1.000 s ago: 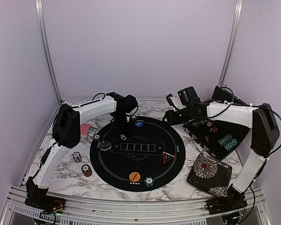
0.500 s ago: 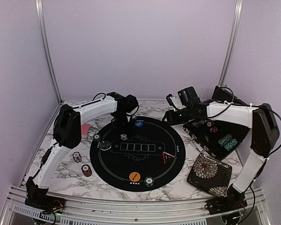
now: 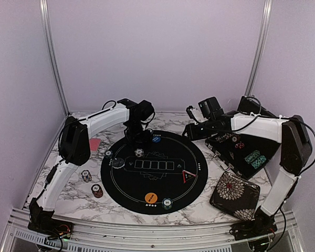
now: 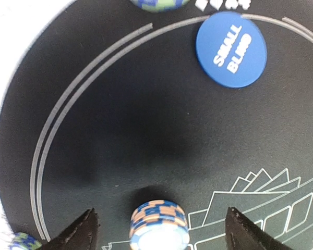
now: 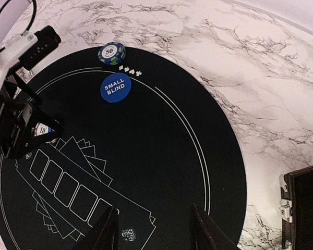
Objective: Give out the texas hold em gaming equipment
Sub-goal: Move the pile of poker chips to the small blind area.
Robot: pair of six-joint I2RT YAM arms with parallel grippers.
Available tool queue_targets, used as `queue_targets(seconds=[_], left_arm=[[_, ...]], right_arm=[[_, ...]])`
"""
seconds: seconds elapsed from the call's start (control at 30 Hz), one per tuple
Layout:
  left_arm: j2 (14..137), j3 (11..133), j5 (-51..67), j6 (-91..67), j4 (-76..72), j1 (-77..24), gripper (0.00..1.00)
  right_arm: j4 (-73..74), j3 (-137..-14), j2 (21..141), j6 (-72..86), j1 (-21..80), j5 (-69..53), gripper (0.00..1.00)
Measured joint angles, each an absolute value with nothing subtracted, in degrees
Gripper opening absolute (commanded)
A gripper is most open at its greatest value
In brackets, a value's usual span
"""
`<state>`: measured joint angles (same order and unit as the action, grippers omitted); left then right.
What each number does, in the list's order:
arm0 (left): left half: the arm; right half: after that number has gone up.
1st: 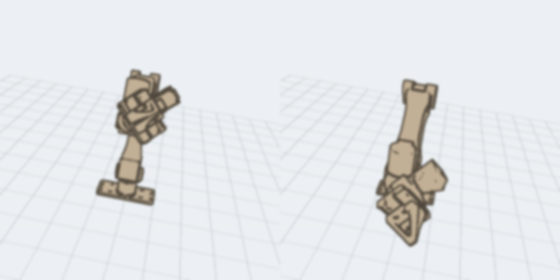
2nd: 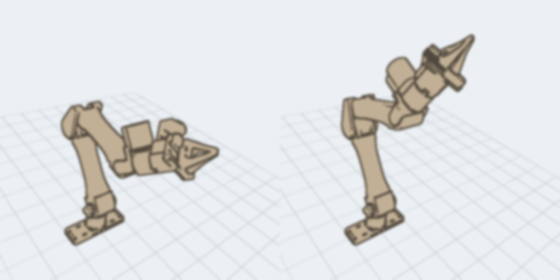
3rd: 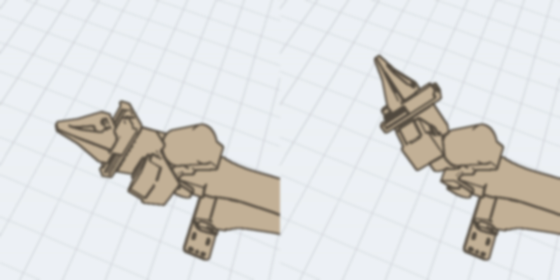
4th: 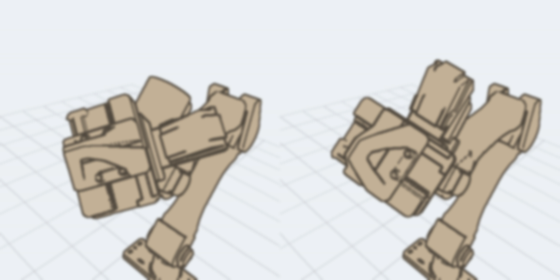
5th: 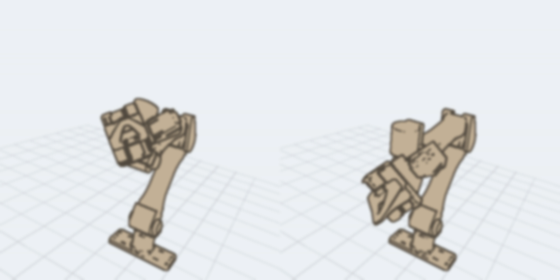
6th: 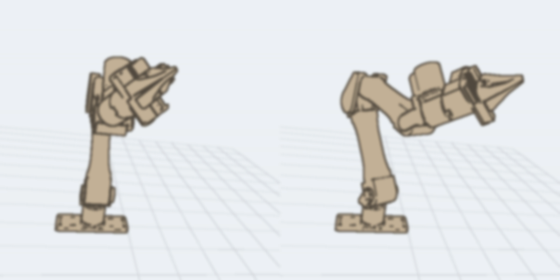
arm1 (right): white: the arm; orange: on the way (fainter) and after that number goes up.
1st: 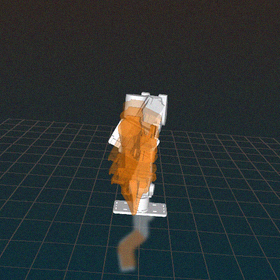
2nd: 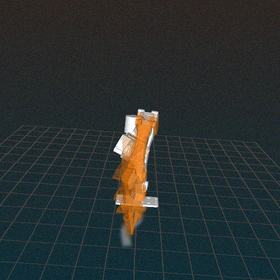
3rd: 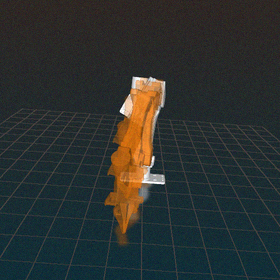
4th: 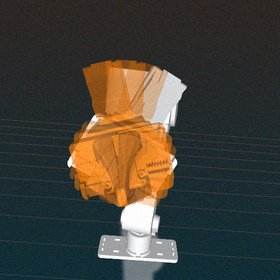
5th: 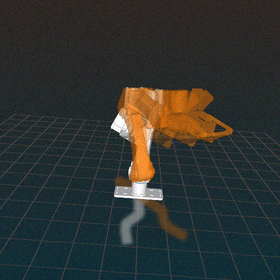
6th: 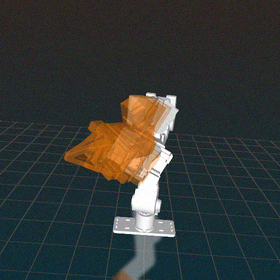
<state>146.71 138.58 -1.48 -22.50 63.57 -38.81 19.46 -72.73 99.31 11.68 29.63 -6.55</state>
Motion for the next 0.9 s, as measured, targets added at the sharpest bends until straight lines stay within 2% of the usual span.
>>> queue_targets(seconds=[0.07, 0.17, 0.27, 0.6, 0.9], left_arm=[[145.4, 138.2, -1.5, -22.5, 63.2, -38.3, 0.94], [140.4, 134.4, -1.5, -22.7, 61.5, -37.3, 0.99], [132.1, 128.3, -1.5, -22.9, 58.8, -35.5, 0.99], [105.8, 106.8, -1.8, -23.6, 48.5, -26.5, 0.99], [99.7, 98.8, -0.9, -23.4, 45.5, -23.4, 0.99]], right_arm=[[19.9, -73.4, 100.1, 11.5, 30.0, -6.1, 0.45], [20.7, -74.9, 101.9, 10.8, 31.0, -5.1, 0.52], [21.9, -77.8, 104.8, 10.0, 33.6, -3.7, 0.59], [26.5, -95.8, 119.0, 6.5, 45.0, -1.7, 0.73], [33.3, -112.4, 133.4, 3.3, 48.5, -0.9, 0.75]])
